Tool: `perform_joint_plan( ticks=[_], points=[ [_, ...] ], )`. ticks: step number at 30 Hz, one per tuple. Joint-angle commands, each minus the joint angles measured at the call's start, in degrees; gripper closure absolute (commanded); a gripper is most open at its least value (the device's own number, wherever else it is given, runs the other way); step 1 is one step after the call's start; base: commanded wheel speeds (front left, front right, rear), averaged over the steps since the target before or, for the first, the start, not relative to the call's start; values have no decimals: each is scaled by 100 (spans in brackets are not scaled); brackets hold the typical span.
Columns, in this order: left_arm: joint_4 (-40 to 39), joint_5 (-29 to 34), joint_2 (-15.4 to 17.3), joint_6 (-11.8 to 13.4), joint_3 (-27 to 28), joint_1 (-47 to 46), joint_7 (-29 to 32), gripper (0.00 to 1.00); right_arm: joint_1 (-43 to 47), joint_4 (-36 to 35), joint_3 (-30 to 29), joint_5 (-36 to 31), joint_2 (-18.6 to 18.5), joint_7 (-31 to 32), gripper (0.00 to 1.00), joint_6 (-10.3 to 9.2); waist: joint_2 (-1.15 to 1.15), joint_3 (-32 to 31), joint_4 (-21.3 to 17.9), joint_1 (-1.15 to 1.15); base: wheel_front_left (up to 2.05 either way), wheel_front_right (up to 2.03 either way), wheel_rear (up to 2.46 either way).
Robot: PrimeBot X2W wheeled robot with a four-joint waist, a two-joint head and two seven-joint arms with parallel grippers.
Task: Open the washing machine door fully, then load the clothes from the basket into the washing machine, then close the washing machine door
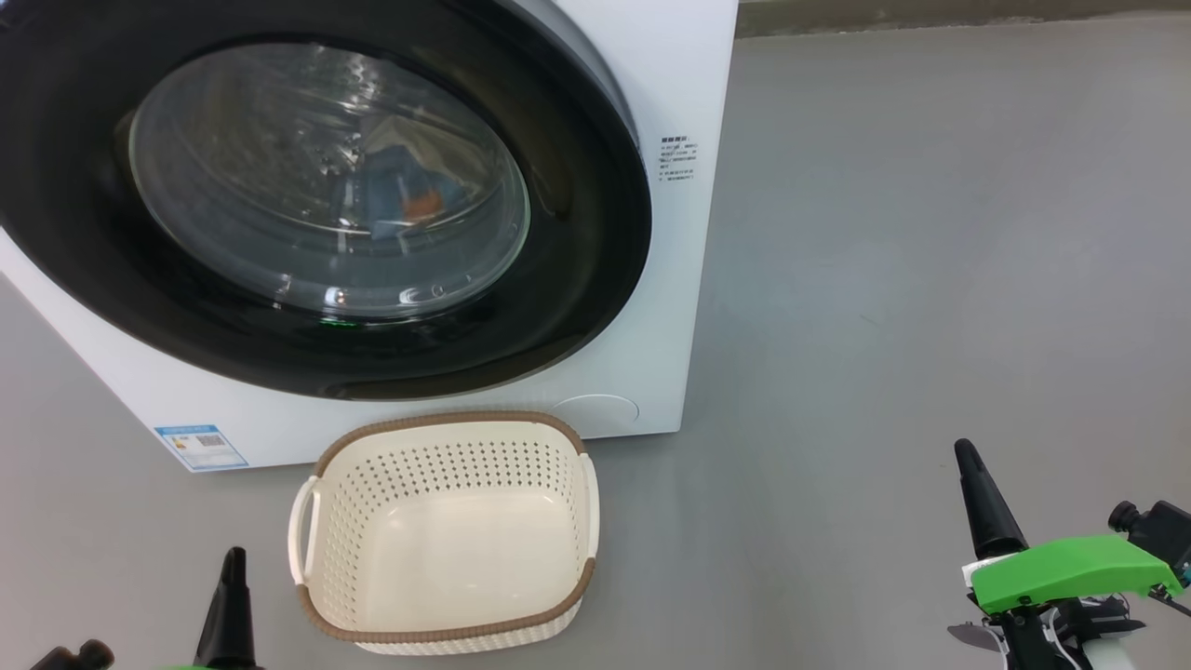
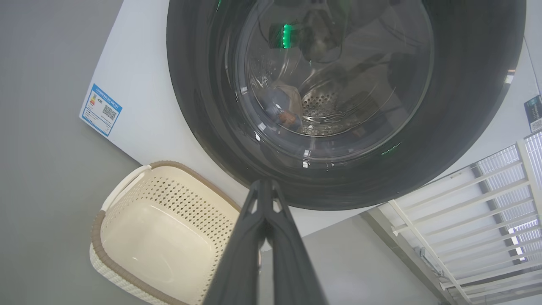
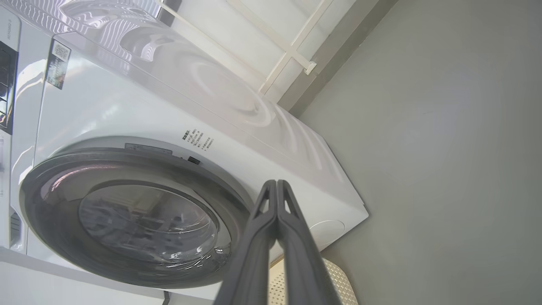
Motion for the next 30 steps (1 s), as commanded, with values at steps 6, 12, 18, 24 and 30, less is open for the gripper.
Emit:
perform_joint_plan(
  ticks=[6,12,18,24,30],
  points=[
    [-205,-460,24,1,166,-256,125,100,-103,-193,-61,408,-19,125,100,-8,0,-25,26,0,0,0,0],
    [-223,-812,-10,1,202,-276,226,100,-100,-211,-126,728,-5,226,100,-9,0,-47,49,0,0,0,0],
    [-240,-1164,-44,1,238,-295,327,100,-97,-228,-192,1050,11,328,100,-9,0,-70,72,0,0,0,0],
    [-258,-1517,-78,1,274,-315,428,100,-94,-245,-259,1370,27,430,100,-10,0,-93,95,0,0,0,0],
    [-273,-1812,-106,1,304,-331,512,100,-92,-260,-315,1637,40,516,100,-11,0,-112,114,0,0,0,0]
  ],
)
